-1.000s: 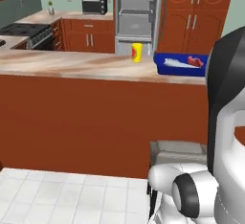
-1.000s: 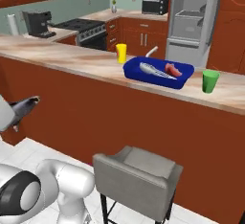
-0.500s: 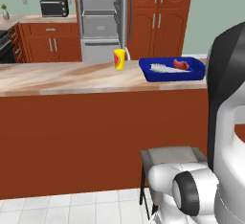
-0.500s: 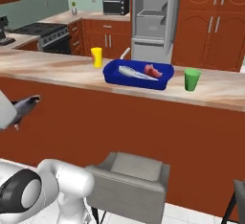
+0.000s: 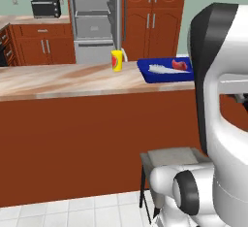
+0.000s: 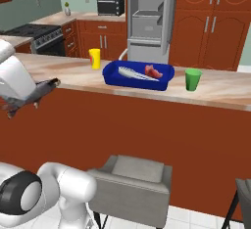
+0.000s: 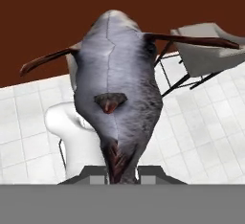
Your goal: Gather the sweet potato and avocado from the fridge and place them on a tray on the dining counter. Then gather the steak and fish from the fridge and place them on the other tray.
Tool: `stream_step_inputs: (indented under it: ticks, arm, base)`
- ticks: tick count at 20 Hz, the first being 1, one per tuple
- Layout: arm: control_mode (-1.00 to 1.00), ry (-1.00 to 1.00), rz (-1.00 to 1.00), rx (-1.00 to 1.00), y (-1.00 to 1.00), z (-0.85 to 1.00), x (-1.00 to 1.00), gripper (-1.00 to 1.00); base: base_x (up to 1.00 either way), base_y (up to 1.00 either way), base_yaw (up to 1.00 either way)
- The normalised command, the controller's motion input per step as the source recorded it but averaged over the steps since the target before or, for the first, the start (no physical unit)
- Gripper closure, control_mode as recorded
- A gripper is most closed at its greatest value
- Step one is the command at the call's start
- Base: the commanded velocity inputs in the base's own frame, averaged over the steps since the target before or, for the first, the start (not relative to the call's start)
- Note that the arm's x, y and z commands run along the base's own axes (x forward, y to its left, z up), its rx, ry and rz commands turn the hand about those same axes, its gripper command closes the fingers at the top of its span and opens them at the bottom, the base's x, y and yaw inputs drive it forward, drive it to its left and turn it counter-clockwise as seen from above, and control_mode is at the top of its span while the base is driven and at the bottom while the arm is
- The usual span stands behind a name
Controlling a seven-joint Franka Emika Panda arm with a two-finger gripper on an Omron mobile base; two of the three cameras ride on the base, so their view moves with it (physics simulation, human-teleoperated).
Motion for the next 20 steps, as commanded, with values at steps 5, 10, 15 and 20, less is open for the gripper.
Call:
stream_step_inputs:
  ticks: [5,10,15,20]
  arm:
    - [-1.00,-0.03,-0.12,0.00,0.00,0.21,0.98,1.00]
    - [-1.00,-0.08,-0.11,0.00,-0.09,0.11,0.80,1.00]
    - [-1.00,-0.06,-0.08,0.00,-0.34,0.00,0.59,1.00]
    - [-1.00,-0.01,-0.03,0.02,-0.40,-0.04,0.67,1.00]
  base:
    - [0.00,0.00,0.00]
    - [0.00,0.00,0.00]
    - [0.00,0.00,0.00]
    - [0.00,0.00,0.00]
